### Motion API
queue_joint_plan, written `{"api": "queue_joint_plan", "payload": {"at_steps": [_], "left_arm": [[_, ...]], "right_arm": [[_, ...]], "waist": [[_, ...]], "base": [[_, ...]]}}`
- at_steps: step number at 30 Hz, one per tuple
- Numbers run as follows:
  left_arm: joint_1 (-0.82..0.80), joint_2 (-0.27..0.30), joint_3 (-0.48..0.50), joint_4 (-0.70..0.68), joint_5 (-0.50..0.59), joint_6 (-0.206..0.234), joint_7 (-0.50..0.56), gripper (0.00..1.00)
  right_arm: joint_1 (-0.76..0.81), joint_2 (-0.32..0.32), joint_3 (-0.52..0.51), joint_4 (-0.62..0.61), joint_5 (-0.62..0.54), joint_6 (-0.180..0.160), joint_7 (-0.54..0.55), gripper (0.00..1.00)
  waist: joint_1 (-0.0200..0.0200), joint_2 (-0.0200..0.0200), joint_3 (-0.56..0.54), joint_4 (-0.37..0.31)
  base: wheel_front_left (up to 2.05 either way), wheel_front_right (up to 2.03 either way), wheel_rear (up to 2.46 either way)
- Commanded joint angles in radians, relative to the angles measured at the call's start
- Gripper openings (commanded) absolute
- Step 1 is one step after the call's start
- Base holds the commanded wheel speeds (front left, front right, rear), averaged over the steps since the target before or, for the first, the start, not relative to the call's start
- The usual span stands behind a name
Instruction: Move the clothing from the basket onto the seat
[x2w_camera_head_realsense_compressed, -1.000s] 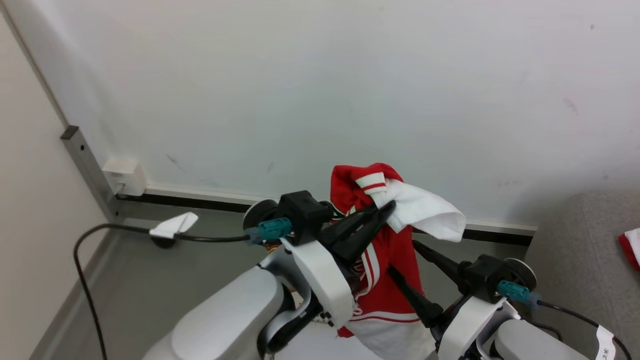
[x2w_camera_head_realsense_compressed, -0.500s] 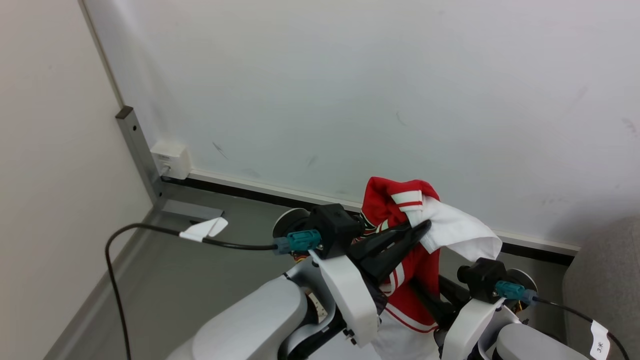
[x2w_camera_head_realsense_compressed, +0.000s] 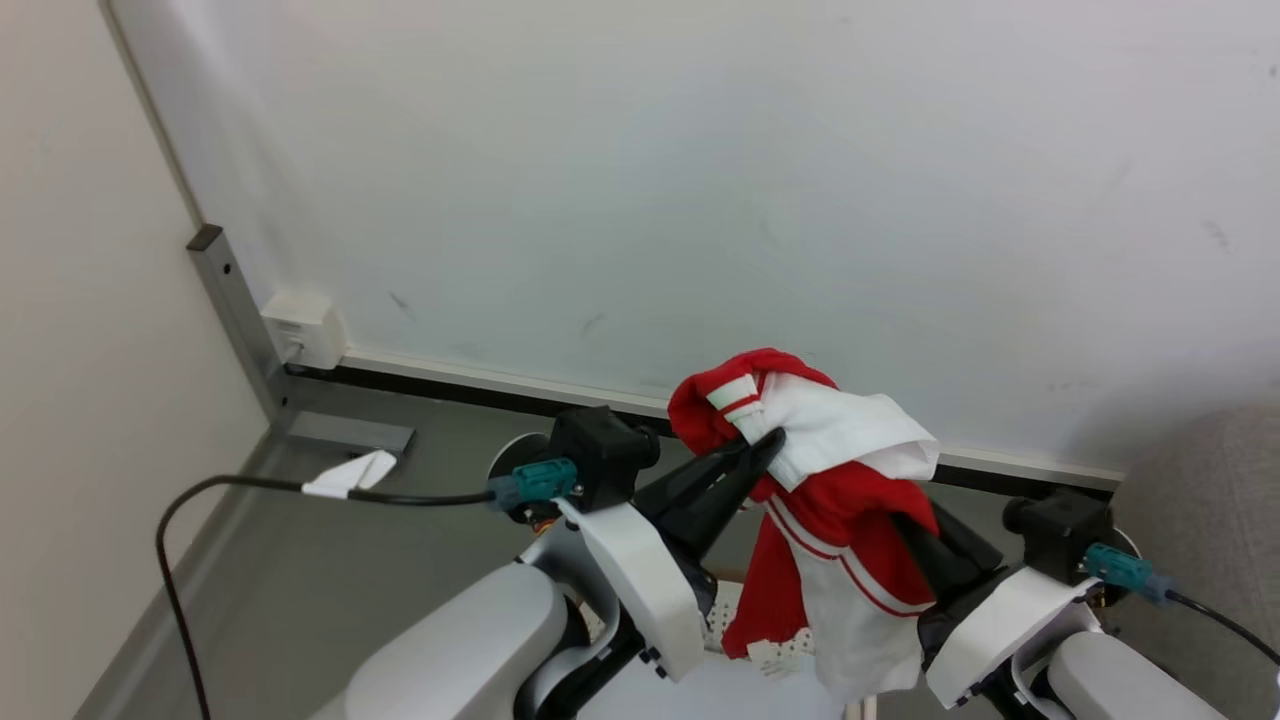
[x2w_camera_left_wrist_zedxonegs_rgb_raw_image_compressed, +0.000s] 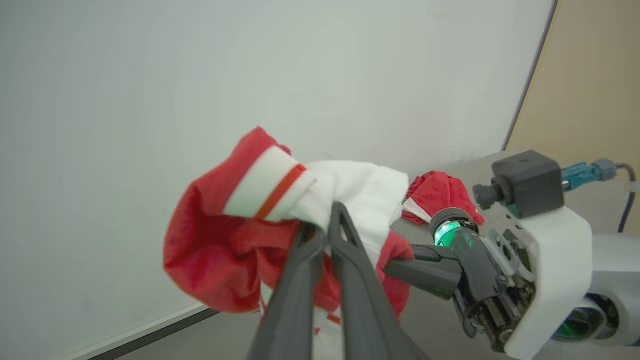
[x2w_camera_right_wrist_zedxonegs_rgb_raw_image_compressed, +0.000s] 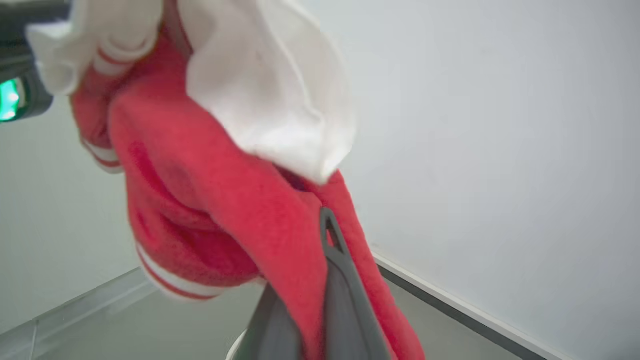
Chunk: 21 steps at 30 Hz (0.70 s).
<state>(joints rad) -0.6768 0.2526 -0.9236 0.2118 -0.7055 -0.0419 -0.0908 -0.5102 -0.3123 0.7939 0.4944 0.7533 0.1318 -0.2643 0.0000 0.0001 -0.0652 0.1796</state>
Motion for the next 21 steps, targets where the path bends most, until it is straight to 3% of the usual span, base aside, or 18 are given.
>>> {"api": "queue_joint_plan", "payload": {"at_steps": [1, 2, 3, 4, 11, 21], "left_arm": [[0.018, 0.001, -0.003, -0.006, -0.006, -0.002, -0.012, 0.0], [0.025, -0.001, -0.002, -0.013, -0.013, -0.006, -0.021, 0.01], [0.031, -0.001, -0.002, -0.016, -0.015, -0.005, -0.026, 0.39], [0.036, 0.001, -0.007, -0.019, -0.012, -0.006, -0.026, 0.98], [0.067, 0.006, -0.032, -0.061, -0.008, -0.005, -0.029, 1.0], [0.092, 0.033, -0.037, -0.084, 0.018, 0.014, -0.065, 1.0]], "right_arm": [[0.019, -0.003, -0.031, -0.008, -0.013, -0.002, 0.0, 0.0], [0.029, -0.002, -0.059, -0.017, -0.027, -0.002, 0.0, 0.0], [0.039, 0.001, -0.084, -0.027, -0.039, -0.002, 0.0, 0.0], [0.048, 0.003, -0.11, -0.036, -0.051, -0.002, 0.0, 0.0], [0.088, 0.009, -0.259, -0.094, -0.118, -0.002, 0.0, 0.0], [0.121, -0.021, -0.39, -0.214, -0.177, -0.002, 0.0, 0.0]], "waist": [[0.0, -0.0001, 0.002, -0.014], [0.0, -0.0001, 0.003, -0.022], [0.0, -0.0001, 0.003, -0.031], [0.0, -0.0001, 0.004, -0.038], [0.0, -0.0001, 0.013, -0.126], [0.0, -0.0001, 0.037, -0.317]], "base": [[0.0, 0.0, 0.0], [0.0, 0.0, 0.0], [0.0, 0.0, 0.0], [0.0, 0.0, 0.0], [0.0, 0.0, 0.0], [0.0, 0.0, 0.0]]}}
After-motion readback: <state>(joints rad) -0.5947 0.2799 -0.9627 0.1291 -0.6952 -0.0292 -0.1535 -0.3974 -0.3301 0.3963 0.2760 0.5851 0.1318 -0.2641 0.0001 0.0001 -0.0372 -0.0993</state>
